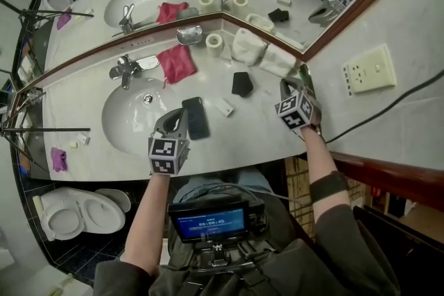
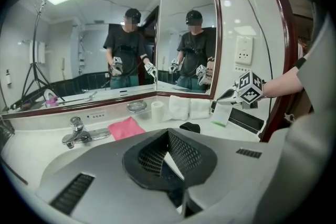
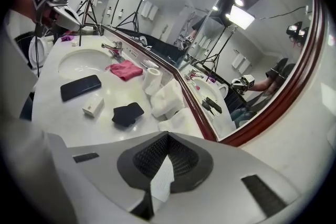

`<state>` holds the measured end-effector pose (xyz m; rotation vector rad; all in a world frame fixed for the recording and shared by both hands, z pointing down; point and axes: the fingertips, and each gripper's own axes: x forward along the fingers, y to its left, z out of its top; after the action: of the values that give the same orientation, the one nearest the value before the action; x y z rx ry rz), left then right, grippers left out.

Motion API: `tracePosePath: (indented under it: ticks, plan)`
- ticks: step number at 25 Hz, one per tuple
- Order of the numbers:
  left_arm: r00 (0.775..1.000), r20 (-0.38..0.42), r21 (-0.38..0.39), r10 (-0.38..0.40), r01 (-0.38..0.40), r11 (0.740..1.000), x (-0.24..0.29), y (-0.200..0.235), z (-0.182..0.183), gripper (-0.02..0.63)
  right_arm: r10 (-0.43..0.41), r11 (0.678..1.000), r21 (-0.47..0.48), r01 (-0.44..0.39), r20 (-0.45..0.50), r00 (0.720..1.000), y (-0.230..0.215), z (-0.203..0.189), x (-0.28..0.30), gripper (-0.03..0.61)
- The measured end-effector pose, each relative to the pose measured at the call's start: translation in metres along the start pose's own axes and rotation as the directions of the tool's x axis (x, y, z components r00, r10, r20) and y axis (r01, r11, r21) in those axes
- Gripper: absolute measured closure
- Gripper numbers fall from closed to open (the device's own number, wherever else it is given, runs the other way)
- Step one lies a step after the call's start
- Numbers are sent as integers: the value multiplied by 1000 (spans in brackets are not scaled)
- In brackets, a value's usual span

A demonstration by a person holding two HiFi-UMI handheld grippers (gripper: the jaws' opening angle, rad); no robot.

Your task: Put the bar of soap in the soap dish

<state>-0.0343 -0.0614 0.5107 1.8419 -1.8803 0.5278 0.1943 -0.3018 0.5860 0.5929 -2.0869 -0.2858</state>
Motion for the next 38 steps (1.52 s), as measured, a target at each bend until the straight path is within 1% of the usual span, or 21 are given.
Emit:
tracePosePath:
  ticks: [5, 8, 10, 11, 13, 14, 16, 19, 20, 21, 23, 25, 29, 31, 32, 35, 37, 38]
  plan:
    - [999, -30, 29, -43, 44, 999, 11, -12, 1, 612, -17, 997, 81, 15, 26, 1000, -5, 5, -13, 563]
    - [996, -54, 65, -76, 80, 995, 18, -20, 0, 598, -30, 991, 132, 24, 44, 999, -3, 12, -18, 563]
    - [991, -73, 106, -113, 120, 987, 24, -26, -2, 579, -37, 985, 170, 29, 46, 998, 3, 13, -20, 563]
    - [986, -89, 124, -140, 150, 981, 28, -30, -3, 554, -43, 981, 191, 35, 40, 998, 8, 12, -21, 563]
    - [968, -138, 146, -208, 228, 963, 36, -38, -10, 491, -56, 972, 230, 51, 15, 998, 21, 6, -23, 563]
    - [955, -167, 153, -244, 270, 951, 39, -44, -15, 436, -63, 967, 246, 61, 1, 998, 29, 3, -27, 563]
    - [926, -226, 175, -304, 345, 922, 47, -53, -25, 356, -83, 956, 281, 86, -23, 996, 41, 0, -36, 563]
    - [880, -318, 207, -353, 428, 880, 67, -64, -43, 245, -109, 934, 336, 122, -55, 992, 56, -5, -46, 563]
    - [866, -347, 208, -361, 446, 871, 74, -68, -50, 217, -114, 928, 350, 129, -63, 991, 61, -7, -48, 563]
    - [852, -374, 204, -367, 462, 863, 81, -72, -56, 205, -118, 921, 364, 135, -69, 991, 66, -10, -49, 563]
    - [823, -425, 196, -377, 490, 849, 94, -82, -69, 204, -122, 907, 396, 142, -76, 990, 77, -16, -50, 561]
    - [803, -465, 203, -371, 505, 839, 107, -91, -80, 204, -127, 896, 419, 150, -83, 988, 86, -24, -51, 562]
    - [785, -531, 222, -319, 492, 842, 133, -91, -101, 204, -145, 877, 447, 175, -101, 984, 92, -32, -59, 561]
    - [781, -554, 230, -289, 478, 848, 141, -89, -106, 204, -152, 868, 461, 185, -108, 982, 94, -38, -64, 561]
    - [775, -566, 227, -282, 475, 850, 145, -89, -109, 204, -154, 864, 466, 188, -110, 982, 96, -40, -65, 561]
    - [753, -587, 205, -297, 493, 845, 159, -97, -127, 204, -150, 861, 473, 186, -112, 982, 104, -47, -69, 561]
    - [754, -588, 213, -292, 492, 844, 167, -99, -133, 204, -148, 862, 472, 185, -115, 982, 107, -48, -72, 561]
    - [759, -593, 229, -270, 480, 847, 169, -97, -132, 204, -147, 861, 474, 185, -117, 982, 109, -49, -74, 561]
